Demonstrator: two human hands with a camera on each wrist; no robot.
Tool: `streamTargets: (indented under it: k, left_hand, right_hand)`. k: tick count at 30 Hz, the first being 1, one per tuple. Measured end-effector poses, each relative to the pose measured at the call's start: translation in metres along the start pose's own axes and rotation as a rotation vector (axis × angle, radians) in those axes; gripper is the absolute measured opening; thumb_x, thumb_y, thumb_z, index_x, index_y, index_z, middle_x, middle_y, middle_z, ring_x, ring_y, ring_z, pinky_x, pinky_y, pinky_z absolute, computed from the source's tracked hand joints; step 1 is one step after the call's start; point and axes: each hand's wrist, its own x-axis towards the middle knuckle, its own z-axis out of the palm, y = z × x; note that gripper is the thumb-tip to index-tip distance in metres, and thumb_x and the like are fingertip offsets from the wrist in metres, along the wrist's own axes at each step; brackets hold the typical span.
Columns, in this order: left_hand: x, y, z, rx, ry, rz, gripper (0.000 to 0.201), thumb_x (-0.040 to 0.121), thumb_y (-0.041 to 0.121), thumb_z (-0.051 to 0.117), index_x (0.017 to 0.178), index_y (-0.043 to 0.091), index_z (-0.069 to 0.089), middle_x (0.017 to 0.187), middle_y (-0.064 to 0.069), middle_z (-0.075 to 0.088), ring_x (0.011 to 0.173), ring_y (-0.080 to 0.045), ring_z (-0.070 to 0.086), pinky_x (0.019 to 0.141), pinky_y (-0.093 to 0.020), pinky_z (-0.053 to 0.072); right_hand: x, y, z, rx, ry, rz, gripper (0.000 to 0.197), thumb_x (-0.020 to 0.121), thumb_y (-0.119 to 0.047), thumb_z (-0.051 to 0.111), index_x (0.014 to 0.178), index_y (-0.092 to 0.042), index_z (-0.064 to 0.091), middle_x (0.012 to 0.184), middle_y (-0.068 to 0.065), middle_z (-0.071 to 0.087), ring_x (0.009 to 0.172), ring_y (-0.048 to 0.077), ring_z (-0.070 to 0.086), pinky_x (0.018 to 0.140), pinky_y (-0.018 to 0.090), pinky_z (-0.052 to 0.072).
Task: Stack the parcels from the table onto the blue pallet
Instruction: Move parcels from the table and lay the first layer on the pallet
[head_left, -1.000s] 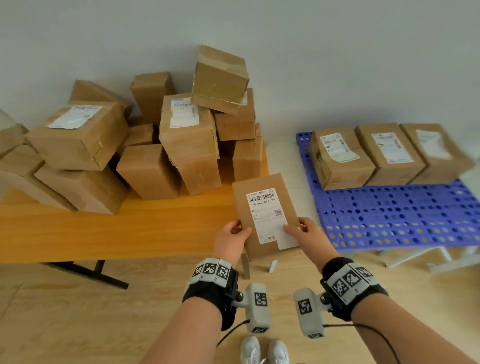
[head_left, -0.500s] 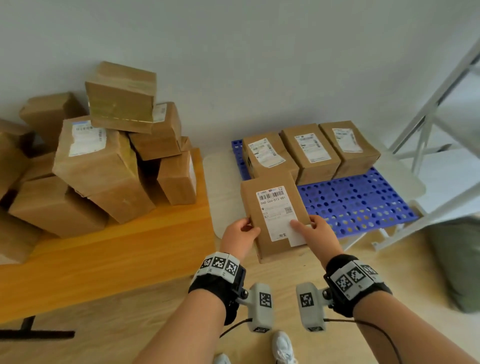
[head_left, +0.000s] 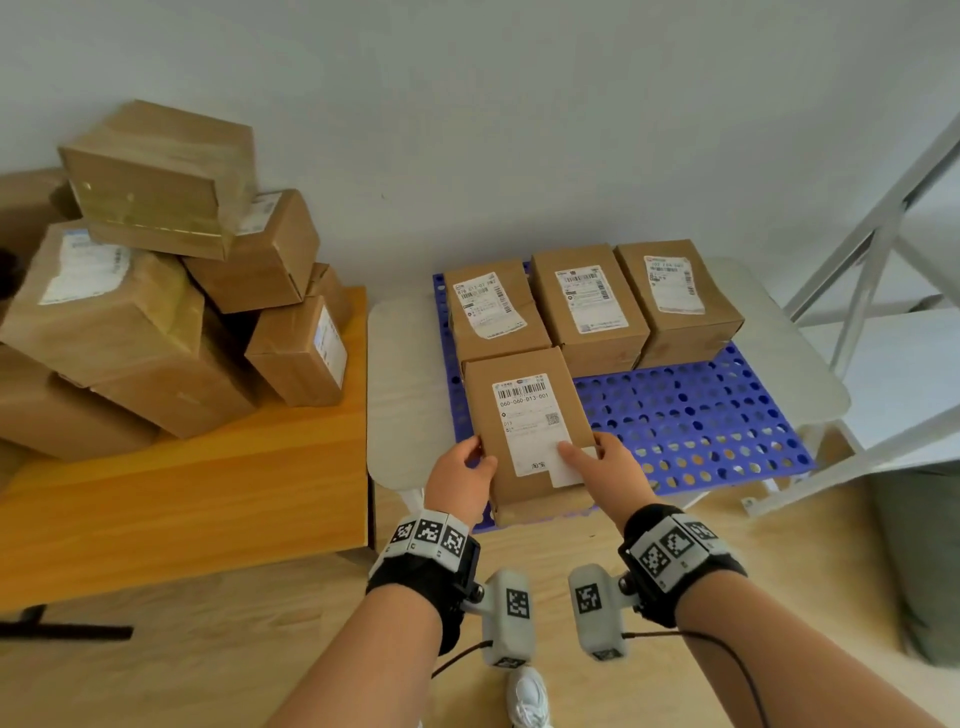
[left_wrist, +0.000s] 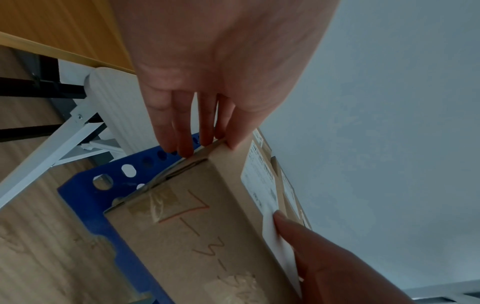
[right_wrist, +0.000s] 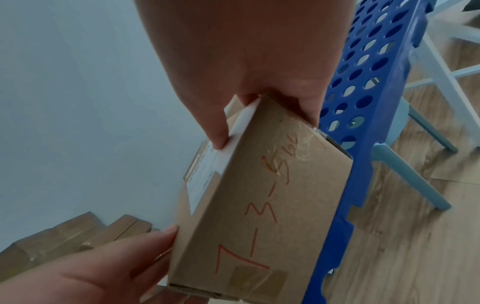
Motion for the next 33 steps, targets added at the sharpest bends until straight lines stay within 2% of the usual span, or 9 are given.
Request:
streamTargets:
  k: [5,11,14,16,18,22,26,29,33]
  left_hand:
    - [0.001,-0.002,0.005,0.014,0.049,-0.031,0.039,0.099,0.02,0.049,0.138,0.019,0.053,0.132,0.001,0.059,0.119,-0.016,0.055,0.104,-0.039,0.046]
    - [-0.002,-0.001,0.008,0.075,0.058,-0.039,0.042,0.1,0.023,0.045,0.142,0.019,0.048,0.14,0.001,0.054,0.125,-0.017,0.051,0.107,-0.038,0.042]
    - [-0.005,0.003,0.002,0.055,0.063,-0.057,0.045,0.101,0.024,0.046,0.146,0.018,0.042,0.144,0.0,0.049,0.128,-0.019,0.049,0.108,-0.035,0.04]
    - [-0.006,0.006,-0.006,0.056,0.07,-0.06,0.048,0.102,0.024,0.045,0.148,0.018,0.037,0.147,-0.001,0.046,0.131,-0.019,0.047,0.102,-0.029,0.042]
    - [-0.009,0.01,-0.018,0.058,0.079,-0.047,0.048,0.102,0.023,0.044,0.149,0.017,0.035,0.148,-0.002,0.044,0.132,-0.019,0.046,0.094,-0.024,0.044]
    - [-0.015,0.011,-0.05,0.036,0.132,-0.005,0.047,0.101,0.022,0.044,0.148,0.019,0.037,0.148,-0.004,0.045,0.133,-0.019,0.044,0.108,-0.033,0.036]
    - [-0.026,0.005,-0.095,-0.017,0.165,0.004,0.046,0.101,0.022,0.046,0.147,0.02,0.039,0.147,-0.003,0.045,0.131,-0.019,0.044,0.107,-0.033,0.036]
    - [-0.037,-0.009,-0.138,-0.001,0.213,0.016,0.043,0.102,0.021,0.045,0.145,0.02,0.041,0.147,-0.001,0.045,0.133,-0.018,0.044,0.106,-0.031,0.035]
    - [-0.05,-0.036,-0.207,0.004,0.269,-0.003,0.043,0.102,0.022,0.044,0.144,0.024,0.041,0.148,0.002,0.044,0.133,-0.018,0.044,0.104,-0.033,0.036]
  right_hand:
    - [0.004,-0.002,0.001,-0.001,-0.015,-0.005,0.056,0.094,-0.042,0.059,0.14,-0.013,0.043,0.119,-0.002,0.059,0.096,0.016,0.061,0.071,0.028,0.05]
    - [0.002,-0.003,0.0,-0.024,-0.003,-0.005,0.066,0.094,-0.044,0.059,0.147,-0.013,0.034,0.137,0.003,0.051,0.102,0.018,0.057,0.08,0.035,0.051]
    - [-0.002,-0.008,0.0,-0.031,0.033,-0.03,0.071,0.093,-0.046,0.06,0.15,-0.016,0.03,0.144,0.006,0.046,0.117,0.023,0.056,0.089,0.039,0.052]
    - [-0.006,-0.014,0.0,-0.041,0.085,-0.064,0.072,0.092,-0.046,0.061,0.151,-0.018,0.03,0.148,0.007,0.042,0.127,0.024,0.049,0.096,0.04,0.047]
    - [-0.012,-0.025,0.001,-0.065,0.149,-0.117,0.068,0.093,-0.045,0.06,0.15,-0.02,0.032,0.147,0.005,0.042,0.128,0.023,0.047,0.095,0.04,0.045]
    - [-0.025,-0.057,0.014,-0.084,0.228,-0.238,0.052,0.096,-0.034,0.057,0.144,-0.021,0.04,0.146,0.005,0.042,0.13,0.022,0.044,0.096,0.04,0.043]
    - [-0.045,-0.092,0.047,-0.102,0.198,-0.317,0.049,0.097,-0.027,0.054,0.144,-0.02,0.041,0.146,0.005,0.043,0.129,0.023,0.045,0.091,0.032,0.04]
    - [-0.066,-0.118,0.088,-0.119,0.127,-0.372,0.044,0.097,-0.022,0.052,0.14,-0.014,0.045,0.138,0.007,0.05,0.123,0.024,0.049,0.095,0.035,0.043]
    - [-0.094,-0.145,0.152,-0.115,0.037,-0.436,0.048,0.097,-0.027,0.056,0.143,-0.024,0.043,0.143,0.002,0.048,0.129,0.019,0.047,0.101,0.033,0.04]
